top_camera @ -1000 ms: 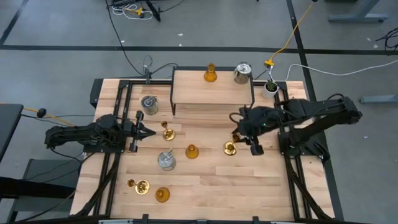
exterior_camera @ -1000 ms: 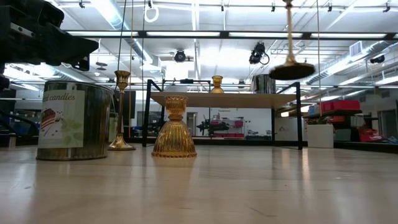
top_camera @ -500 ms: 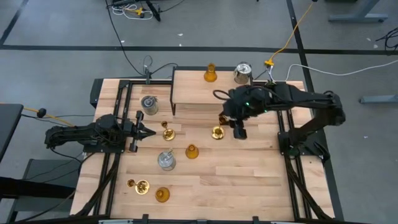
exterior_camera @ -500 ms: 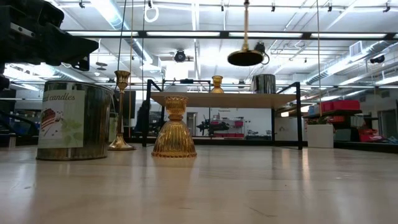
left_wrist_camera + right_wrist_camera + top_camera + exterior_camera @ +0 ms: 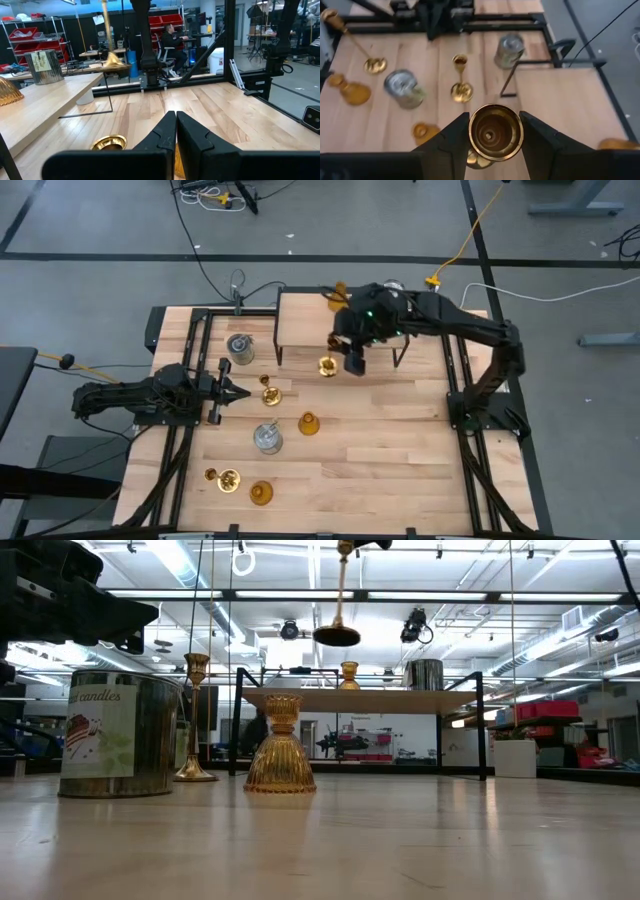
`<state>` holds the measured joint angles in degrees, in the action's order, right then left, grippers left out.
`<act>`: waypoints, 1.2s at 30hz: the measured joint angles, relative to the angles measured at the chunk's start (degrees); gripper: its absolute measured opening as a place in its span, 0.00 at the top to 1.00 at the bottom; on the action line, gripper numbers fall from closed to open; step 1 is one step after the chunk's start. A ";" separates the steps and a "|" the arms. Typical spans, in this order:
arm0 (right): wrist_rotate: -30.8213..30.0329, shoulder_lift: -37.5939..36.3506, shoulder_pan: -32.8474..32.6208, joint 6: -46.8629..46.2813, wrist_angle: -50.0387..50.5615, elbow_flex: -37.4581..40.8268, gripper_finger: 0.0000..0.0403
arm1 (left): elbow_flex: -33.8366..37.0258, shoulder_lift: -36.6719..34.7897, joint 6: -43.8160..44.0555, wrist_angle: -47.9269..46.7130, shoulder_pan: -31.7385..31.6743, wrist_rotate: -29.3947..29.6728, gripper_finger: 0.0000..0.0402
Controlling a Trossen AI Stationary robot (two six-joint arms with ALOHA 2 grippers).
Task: Pick & Place candle stick holders
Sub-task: Put the middle gold candle holder on the shelf
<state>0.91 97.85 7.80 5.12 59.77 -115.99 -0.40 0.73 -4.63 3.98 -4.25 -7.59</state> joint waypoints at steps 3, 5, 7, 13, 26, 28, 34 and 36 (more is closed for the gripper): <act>0.02 2.58 1.65 0.10 -0.04 -3.85 0.63 | 0.00 0.00 -0.01 -0.01 0.00 -0.01 0.95; 0.06 4.31 2.79 0.08 0.07 -5.86 0.63 | -0.01 0.00 0.00 0.00 -0.01 -0.01 0.95; 0.00 5.61 3.96 0.12 -0.10 -6.98 0.63 | -0.01 0.00 -0.01 0.00 -0.02 0.00 0.95; -0.02 8.01 7.51 -1.33 -0.61 -7.28 0.63 | 0.00 0.00 -0.01 0.01 -0.02 0.01 0.95; -3.66 8.71 14.26 -8.14 -2.33 -6.29 0.63 | -0.02 0.00 0.00 0.01 -0.01 -0.01 0.95; -3.60 8.71 14.62 -8.17 -2.31 -6.29 0.63 | 0.00 0.00 -0.01 0.01 0.00 0.00 0.95; -3.45 8.71 16.08 -9.37 -2.30 -6.29 0.63 | -0.01 0.00 -0.01 0.00 -0.02 0.00 0.95; -3.45 8.71 16.51 -9.40 -2.38 -6.21 0.63 | -0.01 0.00 -0.01 0.00 -0.01 -0.01 0.95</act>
<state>-2.55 106.56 24.31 -4.28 57.39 -122.20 -0.42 0.73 -4.64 3.98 -4.26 -7.60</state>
